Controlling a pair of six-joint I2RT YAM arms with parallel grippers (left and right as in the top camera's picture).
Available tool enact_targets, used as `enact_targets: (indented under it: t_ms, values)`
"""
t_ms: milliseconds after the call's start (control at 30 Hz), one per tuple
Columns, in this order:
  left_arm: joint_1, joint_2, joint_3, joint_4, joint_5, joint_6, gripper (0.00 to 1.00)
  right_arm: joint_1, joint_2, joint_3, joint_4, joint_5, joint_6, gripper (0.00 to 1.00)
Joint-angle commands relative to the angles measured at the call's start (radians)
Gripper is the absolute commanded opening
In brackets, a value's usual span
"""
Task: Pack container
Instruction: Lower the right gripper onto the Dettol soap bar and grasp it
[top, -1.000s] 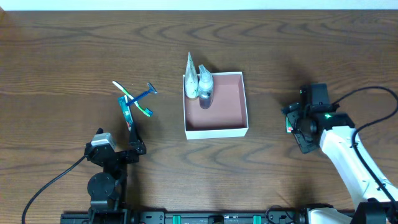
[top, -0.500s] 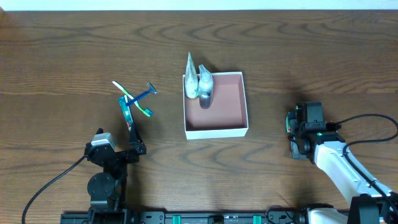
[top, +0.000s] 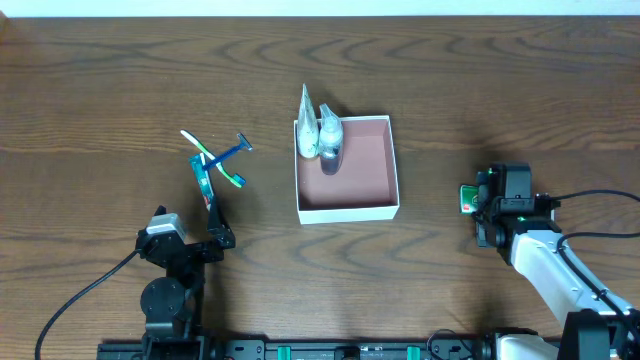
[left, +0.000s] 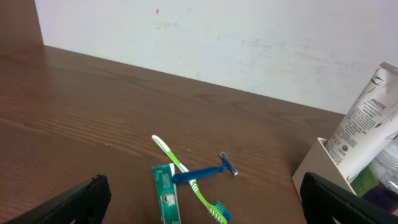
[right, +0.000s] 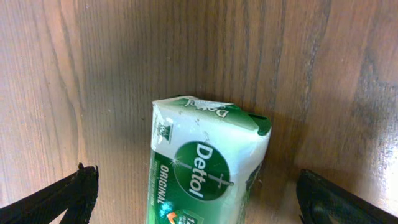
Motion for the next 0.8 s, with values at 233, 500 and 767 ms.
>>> enact_targets:
  t_ms: [233,500,767]
  values:
    - [0.006,-0.001,-0.021,-0.037,-0.008,0.009,0.98,-0.043,0.013,-0.008,0.017,-0.014,-0.202,0.99]
    - [0.006,-0.001,-0.021,-0.037,-0.008,0.009,0.98,-0.112,0.013,0.007,0.097,-0.129,-0.495,0.99]
    - [0.006,-0.001,-0.021,-0.037,-0.008,0.009,0.98,-0.164,0.013,0.061,-0.033,-0.301,-0.768,0.99]
